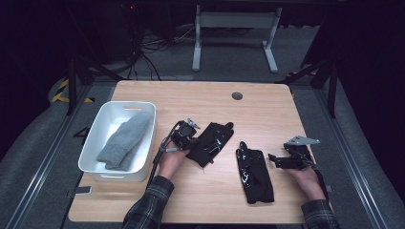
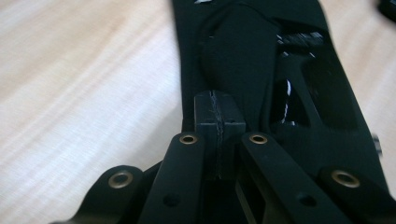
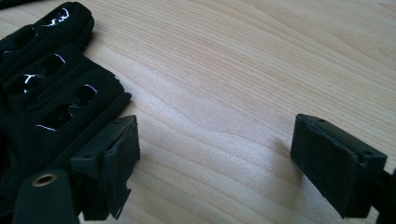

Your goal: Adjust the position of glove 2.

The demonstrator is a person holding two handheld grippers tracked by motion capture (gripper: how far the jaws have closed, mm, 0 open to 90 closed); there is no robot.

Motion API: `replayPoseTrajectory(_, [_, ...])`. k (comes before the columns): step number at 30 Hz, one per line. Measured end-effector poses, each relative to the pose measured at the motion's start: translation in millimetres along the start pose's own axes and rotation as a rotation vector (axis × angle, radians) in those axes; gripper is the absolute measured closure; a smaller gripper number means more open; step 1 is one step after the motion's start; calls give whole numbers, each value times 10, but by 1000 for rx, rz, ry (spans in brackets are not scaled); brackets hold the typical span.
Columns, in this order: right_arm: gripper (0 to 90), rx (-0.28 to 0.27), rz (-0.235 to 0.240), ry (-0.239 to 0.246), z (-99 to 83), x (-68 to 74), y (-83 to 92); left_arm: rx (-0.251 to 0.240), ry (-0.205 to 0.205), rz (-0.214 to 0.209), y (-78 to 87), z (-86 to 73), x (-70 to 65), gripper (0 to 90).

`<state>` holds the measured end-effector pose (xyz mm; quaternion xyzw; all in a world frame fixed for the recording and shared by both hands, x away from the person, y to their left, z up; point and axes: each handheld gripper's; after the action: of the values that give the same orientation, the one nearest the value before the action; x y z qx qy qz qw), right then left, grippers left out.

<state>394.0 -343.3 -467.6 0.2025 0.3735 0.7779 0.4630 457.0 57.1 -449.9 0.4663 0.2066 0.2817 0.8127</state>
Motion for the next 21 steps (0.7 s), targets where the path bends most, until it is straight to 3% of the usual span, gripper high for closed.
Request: replayPoseTrajectory(21, [163,0,-1,-1,-1,7,1,62,-124,-122,228,-485,-485,900])
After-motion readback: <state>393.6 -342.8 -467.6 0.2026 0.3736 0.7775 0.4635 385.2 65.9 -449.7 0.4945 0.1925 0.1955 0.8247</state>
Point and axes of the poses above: each handheld gripper's, and its own axes: y roughly backward along the jaws, z roughly out of its top, x roughly to its left, and after that the axes turned 8 degrees about x, right-handed
